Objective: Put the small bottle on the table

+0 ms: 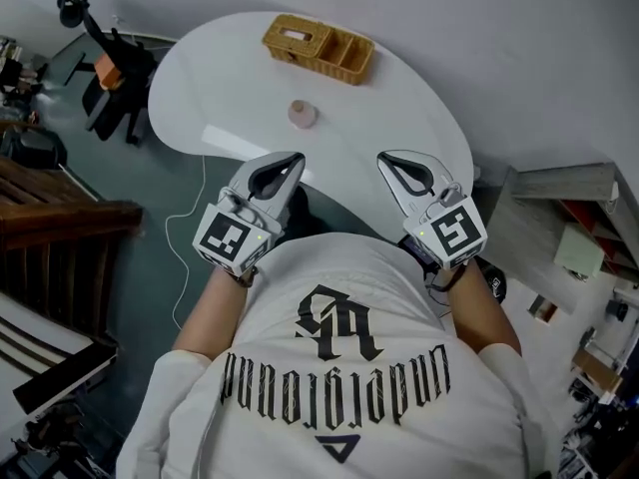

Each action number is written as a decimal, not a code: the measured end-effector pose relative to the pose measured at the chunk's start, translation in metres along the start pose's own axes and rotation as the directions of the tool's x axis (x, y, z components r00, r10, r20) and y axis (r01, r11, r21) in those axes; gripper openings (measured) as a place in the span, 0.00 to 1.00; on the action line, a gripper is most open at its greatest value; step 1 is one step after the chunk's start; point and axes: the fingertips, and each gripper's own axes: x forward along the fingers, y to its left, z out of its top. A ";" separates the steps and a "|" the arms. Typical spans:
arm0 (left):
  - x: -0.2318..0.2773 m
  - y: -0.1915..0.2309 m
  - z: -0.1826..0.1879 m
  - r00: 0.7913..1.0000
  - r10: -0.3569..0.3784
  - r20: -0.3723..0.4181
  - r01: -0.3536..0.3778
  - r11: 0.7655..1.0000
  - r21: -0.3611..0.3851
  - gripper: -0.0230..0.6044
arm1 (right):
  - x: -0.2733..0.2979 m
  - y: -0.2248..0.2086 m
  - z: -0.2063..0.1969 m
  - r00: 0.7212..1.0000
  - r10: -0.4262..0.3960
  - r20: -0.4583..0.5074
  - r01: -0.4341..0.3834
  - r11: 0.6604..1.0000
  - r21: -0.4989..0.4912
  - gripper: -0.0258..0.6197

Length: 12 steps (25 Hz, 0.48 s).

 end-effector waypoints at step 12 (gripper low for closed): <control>-0.056 -0.028 0.000 0.992 0.126 -0.014 -0.127 0.992 -0.026 0.05 | -0.014 0.039 0.009 0.989 0.142 0.034 -0.142 0.990 -0.004 0.04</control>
